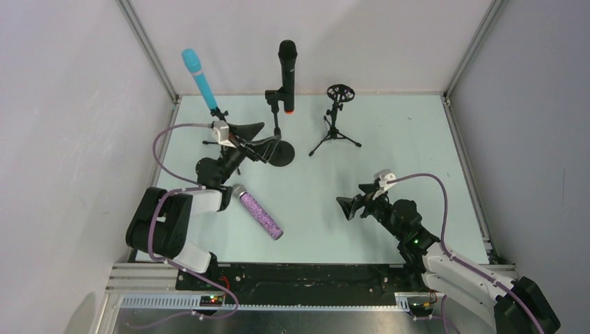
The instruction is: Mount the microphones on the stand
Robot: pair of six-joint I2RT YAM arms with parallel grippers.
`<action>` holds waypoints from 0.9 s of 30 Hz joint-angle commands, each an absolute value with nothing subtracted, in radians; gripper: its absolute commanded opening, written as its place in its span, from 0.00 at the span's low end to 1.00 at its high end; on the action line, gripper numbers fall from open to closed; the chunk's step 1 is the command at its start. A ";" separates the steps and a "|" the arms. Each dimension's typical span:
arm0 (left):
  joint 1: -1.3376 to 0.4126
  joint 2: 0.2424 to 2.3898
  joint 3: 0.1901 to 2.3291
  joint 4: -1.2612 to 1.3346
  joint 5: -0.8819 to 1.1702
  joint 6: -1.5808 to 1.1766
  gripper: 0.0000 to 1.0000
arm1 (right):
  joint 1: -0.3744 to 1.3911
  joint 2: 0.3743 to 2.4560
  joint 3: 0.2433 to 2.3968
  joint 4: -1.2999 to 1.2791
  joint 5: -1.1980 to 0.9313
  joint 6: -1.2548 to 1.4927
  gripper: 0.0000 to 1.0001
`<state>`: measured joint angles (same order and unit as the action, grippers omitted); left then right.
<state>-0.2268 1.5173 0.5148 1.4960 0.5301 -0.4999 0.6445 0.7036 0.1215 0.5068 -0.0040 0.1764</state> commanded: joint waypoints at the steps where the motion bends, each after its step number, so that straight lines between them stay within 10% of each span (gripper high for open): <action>1: -0.224 1.501 0.470 1.545 0.427 -0.886 1.00 | 0.643 0.714 0.152 0.551 -0.001 0.215 1.00; 27: -0.257 1.123 0.200 1.168 0.320 -0.803 1.00 | 0.646 0.739 0.154 0.558 0.037 0.256 0.99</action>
<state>-0.2352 1.2312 0.1646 1.3933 0.3161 -0.9485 0.6449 0.7372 0.1219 0.5083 0.0196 0.2493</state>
